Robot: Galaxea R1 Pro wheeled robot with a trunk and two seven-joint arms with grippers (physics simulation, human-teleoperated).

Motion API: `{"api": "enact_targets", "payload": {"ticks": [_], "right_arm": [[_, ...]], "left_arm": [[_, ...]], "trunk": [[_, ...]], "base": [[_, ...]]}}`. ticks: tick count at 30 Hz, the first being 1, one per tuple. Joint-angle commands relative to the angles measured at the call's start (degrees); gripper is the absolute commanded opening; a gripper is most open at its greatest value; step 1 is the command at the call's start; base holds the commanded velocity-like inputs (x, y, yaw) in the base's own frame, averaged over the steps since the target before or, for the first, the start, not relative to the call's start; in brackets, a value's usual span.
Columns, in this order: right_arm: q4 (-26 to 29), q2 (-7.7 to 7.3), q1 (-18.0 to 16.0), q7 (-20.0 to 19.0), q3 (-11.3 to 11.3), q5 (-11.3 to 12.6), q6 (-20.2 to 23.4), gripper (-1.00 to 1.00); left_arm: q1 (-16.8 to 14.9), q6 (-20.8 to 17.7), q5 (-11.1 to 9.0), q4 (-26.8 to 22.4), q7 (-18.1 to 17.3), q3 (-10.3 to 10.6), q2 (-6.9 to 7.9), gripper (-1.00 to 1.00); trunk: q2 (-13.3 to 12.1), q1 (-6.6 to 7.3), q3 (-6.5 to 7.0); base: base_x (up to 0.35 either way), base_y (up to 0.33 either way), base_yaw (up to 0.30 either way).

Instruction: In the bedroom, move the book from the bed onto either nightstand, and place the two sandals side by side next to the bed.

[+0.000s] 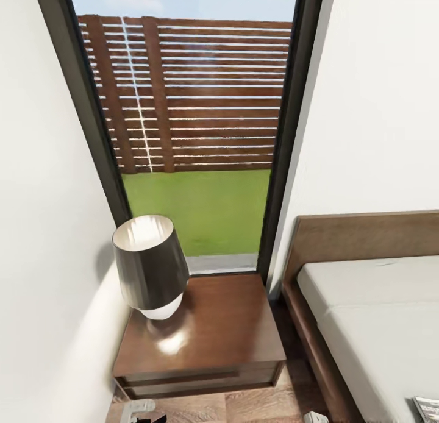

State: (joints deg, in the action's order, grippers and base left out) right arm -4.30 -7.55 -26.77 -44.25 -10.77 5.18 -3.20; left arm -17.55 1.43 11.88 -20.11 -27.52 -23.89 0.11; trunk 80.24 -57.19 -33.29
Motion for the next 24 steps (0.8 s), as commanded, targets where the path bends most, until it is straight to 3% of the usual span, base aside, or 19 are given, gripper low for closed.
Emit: {"api": "enact_targets", "payload": {"ticks": [1,24], "right_arm": [[-0.29,-0.01,-0.12,-0.22,0.22,0.55,-0.31,1.0],[-0.28,-0.01,-0.12,-0.22,0.22,0.53,-0.32,1.0]], "left_arm": [[-0.03,0.15,0.6,-0.02,-0.34,-0.47,-0.03,1.0],[-0.03,0.15,0.6,-0.02,-0.34,-0.45,-0.11,1.0]], "trunk": [[0.03,0.0,-0.05],[0.03,0.0,-0.05]], "base": [[0.0,0.0,-0.284],[0.0,0.0,-0.284]]}}
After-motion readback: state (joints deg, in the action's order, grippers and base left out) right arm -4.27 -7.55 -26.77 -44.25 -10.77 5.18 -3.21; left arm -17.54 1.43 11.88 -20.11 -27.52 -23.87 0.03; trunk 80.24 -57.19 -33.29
